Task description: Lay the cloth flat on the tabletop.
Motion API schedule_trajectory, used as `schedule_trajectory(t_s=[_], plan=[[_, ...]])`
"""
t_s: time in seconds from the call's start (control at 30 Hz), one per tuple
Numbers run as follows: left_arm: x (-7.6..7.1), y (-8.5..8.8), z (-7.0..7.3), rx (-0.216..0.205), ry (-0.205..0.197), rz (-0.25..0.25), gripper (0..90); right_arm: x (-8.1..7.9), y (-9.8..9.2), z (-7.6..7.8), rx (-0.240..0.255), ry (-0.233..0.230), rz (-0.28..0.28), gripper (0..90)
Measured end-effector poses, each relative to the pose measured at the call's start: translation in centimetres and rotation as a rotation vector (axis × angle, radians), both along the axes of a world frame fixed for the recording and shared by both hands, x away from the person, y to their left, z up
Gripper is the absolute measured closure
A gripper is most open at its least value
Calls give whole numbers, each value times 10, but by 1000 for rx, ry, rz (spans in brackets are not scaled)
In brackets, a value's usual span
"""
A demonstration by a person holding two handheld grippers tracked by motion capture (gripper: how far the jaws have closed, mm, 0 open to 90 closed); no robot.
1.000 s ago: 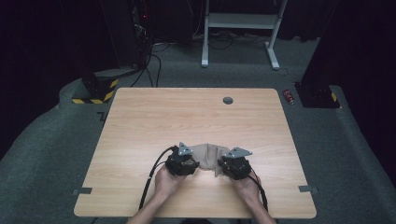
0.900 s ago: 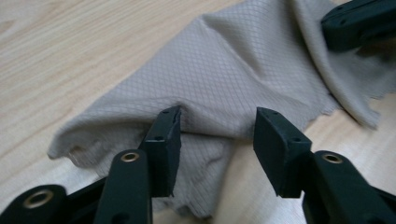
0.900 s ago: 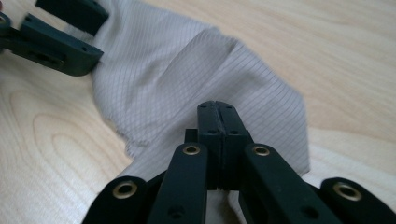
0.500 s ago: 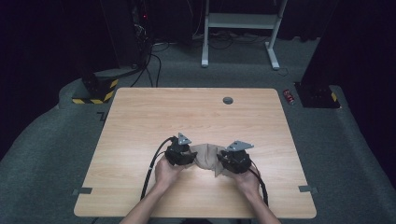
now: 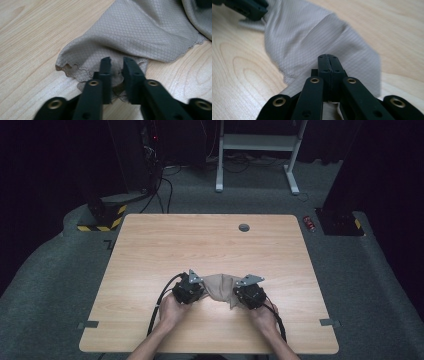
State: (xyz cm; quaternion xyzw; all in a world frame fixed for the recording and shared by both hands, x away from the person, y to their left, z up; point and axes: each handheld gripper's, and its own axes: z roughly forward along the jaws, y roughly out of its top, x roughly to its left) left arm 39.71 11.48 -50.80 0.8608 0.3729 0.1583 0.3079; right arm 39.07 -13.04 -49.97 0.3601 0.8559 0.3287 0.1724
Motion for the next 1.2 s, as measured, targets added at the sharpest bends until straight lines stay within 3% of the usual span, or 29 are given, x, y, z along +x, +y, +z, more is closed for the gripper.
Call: schedule_trajectory(t_s=[0.03, 0.1, 0.13, 0.17, 0.2, 0.23, 0.3, 0.37, 0.47, 0.57, 0.63, 0.73, 0.77, 0.87, 0.93, 1.07, 1.13, 1.2], plan=[[0, 1, 0, 3, 1, -3, 881, 2, -3, 4, 10, -9, -10, 898], [0, 2, 1, -5, 1, -1, 886, 3, -5, 6, 17, -15, -14, 897], [1, 4, 2, -6, -3, -2, 886, 3, -8, 9, 43, -11, -15, 854], [0, 7, 5, -32, -6, 1, 887, 2, -9, 10, 58, -8, -1, 801], [0, 7, 5, -32, -6, 1, 887, 2, -9, 10, 58, -8, -1, 801], [0, 10, 9, -63, -13, 5, 888, -3, -9, 7, 85, 14, 39, 716], [0, 11, 12, -70, -13, 2, 889, -6, -8, 5, 83, 15, 57, 700], [2, 14, 21, -100, -24, 3, 890, -18, -4, -6, 51, 35, 99, 657], [7, 14, 28, -122, -31, 6, 890, -24, -1, -13, 20, 35, 116, 675], [12, 12, 33, -124, -41, 8, 890, -24, 0, -12, -6, 18, 110, 864], [14, 11, 34, -120, -48, 7, 890, -22, -1, -10, -12, 5, 106, 895], [20, 9, 37, -121, -55, 13, 890, -18, -4, -7, 19, 8, 91, 898], [27, 9, 36, -124, -51, 25, 890, -12, -9, 0, 50, -5, 58, 899], [35, 8, 34, -115, -58, 38, 889, -5, -13, 6, 62, -23, 32, 899], [44, 9, 32, -120, -69, 63, 890, 9, -17, 10, 71, -35, -9, 899], [64, 12, 23, -118, -51, 125, 889, 37, -20, 15, 102, -45, -95, 900], [75, 16, 17, -136, -47, 184, 885, 54, -20, 13, 92, -46, -149, 898], [77, 17, 14, -139, -37, 199, 883, 60, -21, 10, 88, -36, -167, 895]])
